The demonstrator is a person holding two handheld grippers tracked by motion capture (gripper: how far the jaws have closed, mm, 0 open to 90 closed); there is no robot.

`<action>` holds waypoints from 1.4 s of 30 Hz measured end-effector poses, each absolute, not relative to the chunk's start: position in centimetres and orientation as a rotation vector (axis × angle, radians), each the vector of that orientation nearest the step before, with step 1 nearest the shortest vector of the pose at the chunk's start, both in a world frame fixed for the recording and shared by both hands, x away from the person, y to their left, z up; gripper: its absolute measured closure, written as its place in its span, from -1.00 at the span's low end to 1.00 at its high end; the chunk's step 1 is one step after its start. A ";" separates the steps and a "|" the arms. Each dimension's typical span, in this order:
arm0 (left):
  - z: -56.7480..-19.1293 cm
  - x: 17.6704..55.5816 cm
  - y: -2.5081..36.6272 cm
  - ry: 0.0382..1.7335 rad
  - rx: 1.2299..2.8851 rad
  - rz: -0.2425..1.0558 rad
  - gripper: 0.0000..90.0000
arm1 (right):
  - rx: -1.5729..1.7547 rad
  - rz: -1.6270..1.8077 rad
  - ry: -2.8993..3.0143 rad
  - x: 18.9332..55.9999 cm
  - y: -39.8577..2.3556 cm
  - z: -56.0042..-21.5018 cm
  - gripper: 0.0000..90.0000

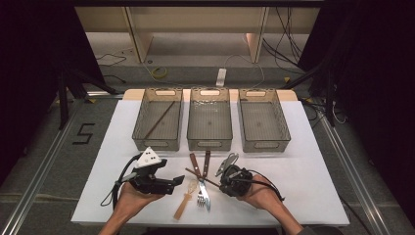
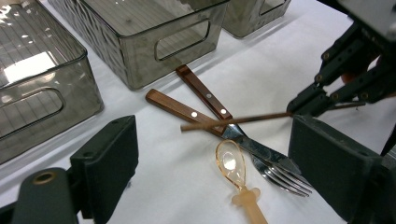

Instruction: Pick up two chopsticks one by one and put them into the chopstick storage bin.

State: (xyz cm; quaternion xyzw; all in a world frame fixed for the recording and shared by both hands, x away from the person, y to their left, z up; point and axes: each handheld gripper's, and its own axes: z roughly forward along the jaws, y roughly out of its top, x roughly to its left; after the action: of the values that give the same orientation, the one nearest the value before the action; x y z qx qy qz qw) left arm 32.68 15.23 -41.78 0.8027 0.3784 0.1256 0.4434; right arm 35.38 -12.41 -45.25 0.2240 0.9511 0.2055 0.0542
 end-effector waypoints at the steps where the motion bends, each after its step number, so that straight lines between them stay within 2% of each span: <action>1: -41.8 32.7 15.2 0.939 1.991 0.312 -0.65 | 0.698 0.634 2.878 35.5 -12.6 -45.1 0.91; 12: -41.8 32.8 14.9 0.917 2.024 0.311 -0.65 | 0.644 0.663 2.860 35.4 -13.6 -43.7 0.91; 28: -42.2 33.2 12.5 0.762 2.218 0.294 -0.65 | 0.432 0.638 2.921 33.6 -12.4 -42.8 0.91; 42: -42.3 32.7 11.3 0.575 2.331 0.179 -0.62 | 0.316 0.631 2.940 33.0 -11.9 -42.8 0.91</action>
State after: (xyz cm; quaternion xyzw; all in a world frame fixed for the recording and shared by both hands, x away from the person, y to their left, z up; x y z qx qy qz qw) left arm 32.73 11.29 -42.31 0.9037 0.2231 0.0693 0.3589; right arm 33.03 -11.92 -42.79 0.1042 0.9707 0.2084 0.0589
